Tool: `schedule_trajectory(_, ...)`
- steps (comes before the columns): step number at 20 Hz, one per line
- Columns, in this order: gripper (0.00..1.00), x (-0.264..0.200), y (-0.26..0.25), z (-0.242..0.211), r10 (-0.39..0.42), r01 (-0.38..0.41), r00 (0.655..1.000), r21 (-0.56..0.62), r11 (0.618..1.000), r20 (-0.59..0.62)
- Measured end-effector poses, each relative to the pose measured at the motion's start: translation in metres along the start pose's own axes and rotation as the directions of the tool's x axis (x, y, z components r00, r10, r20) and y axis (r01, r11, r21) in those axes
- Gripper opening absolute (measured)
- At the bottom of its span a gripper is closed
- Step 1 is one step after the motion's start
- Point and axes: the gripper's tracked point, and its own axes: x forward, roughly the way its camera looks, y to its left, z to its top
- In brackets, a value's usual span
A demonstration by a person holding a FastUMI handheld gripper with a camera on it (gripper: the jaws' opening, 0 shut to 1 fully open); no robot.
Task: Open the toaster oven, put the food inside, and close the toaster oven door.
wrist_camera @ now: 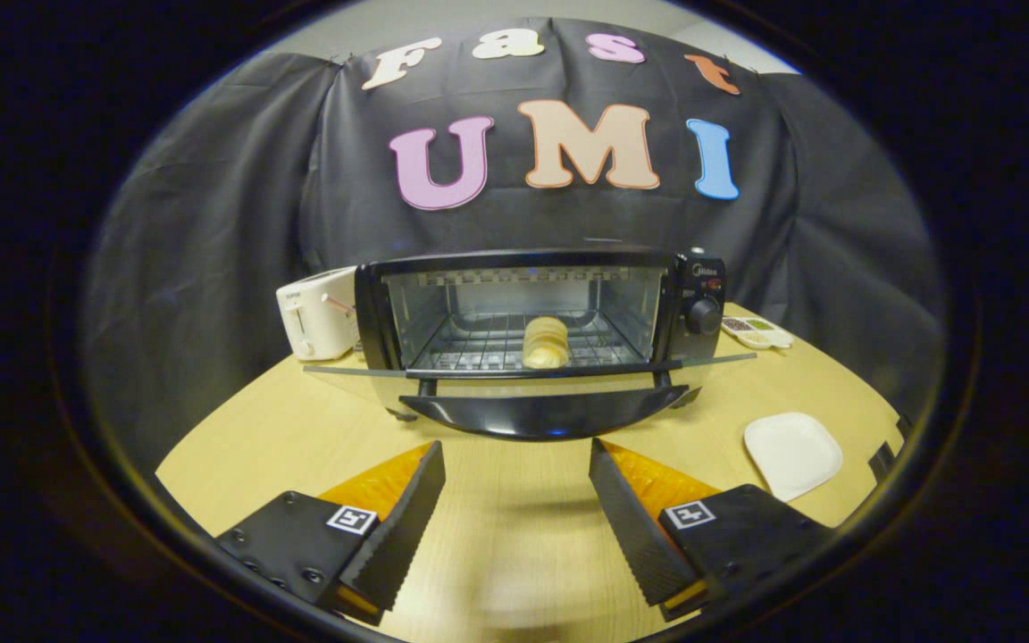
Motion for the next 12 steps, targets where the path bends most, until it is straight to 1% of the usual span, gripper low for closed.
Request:
schedule_trajectory(3,1.0,0.013,0.002,0.024,-0.001,0.0,0.999,0.004,1.0,0.038)
schedule_trajectory(12,1.0,0.045,-0.001,0.073,-0.004,0.005,0.996,-0.013,1.0,0.09)
